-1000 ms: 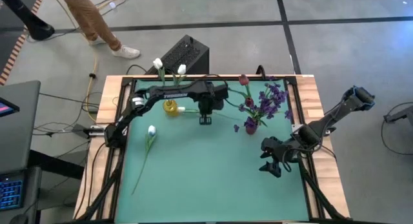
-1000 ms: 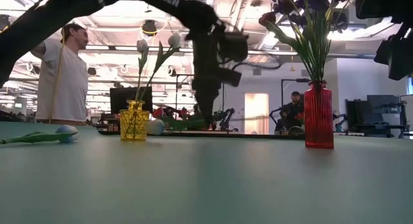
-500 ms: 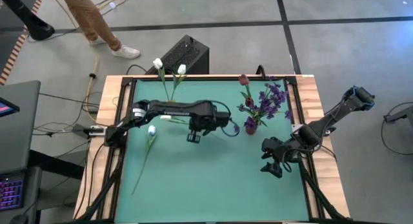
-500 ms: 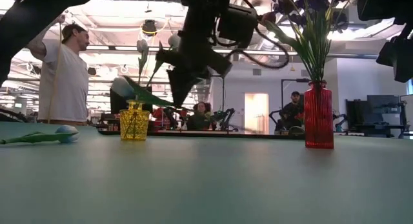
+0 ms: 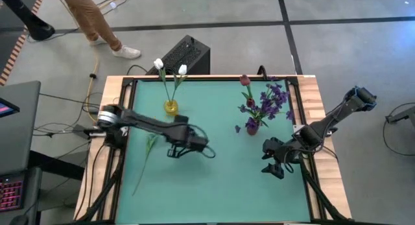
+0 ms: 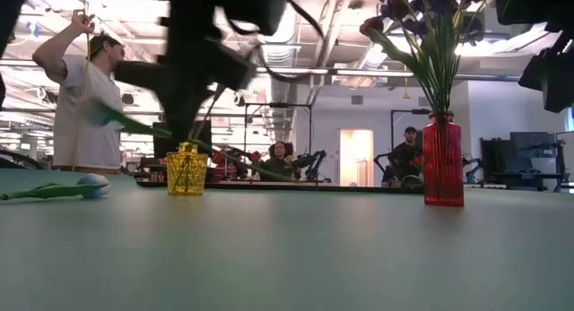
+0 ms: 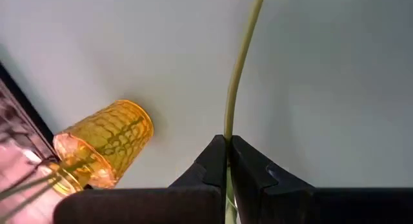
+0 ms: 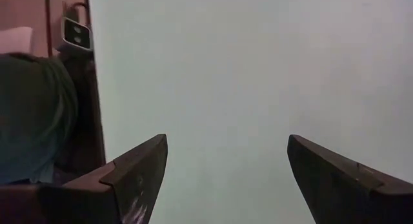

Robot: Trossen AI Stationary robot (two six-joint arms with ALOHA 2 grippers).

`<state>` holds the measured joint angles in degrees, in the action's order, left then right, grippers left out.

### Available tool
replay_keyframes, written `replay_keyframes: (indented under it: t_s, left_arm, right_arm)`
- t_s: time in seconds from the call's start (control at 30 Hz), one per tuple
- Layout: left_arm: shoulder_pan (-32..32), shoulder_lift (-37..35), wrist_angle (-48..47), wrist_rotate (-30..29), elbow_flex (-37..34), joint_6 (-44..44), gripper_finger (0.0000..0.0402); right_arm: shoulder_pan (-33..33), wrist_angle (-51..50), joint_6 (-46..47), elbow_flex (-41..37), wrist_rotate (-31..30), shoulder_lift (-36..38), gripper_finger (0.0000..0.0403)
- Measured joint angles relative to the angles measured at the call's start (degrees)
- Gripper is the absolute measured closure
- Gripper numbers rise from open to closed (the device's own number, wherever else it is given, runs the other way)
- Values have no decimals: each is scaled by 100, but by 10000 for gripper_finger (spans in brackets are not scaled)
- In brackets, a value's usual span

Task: Sort flowers into vase by color
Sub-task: Put the top white flower into the yellow vase

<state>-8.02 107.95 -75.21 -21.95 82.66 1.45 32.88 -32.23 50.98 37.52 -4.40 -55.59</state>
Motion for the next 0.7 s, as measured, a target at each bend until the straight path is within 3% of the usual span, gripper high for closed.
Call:
replay_keyframes:
  t_s: [0.13, 0.27, 0.53, 0.7]
  left_arm:
    - [-394, -871, 788, -307, -1062, 110, 402]
    - [-666, -1419, 1347, -446, -1699, 39, 401]
    - [-961, -1629, 1516, -1280, -1893, -288, 401]
    - [-1251, -1627, 1792, -2039, -1893, -836, 401]
  right_arm:
    - [41, 144, 536, 0, 5, 0, 58]
    - [182, 141, 1388, 0, 157, 0, 58]
    - [611, 501, 3050, -2, 586, -1, 58]
    - [968, 1914, 2673, -2, -311, -175, 58]
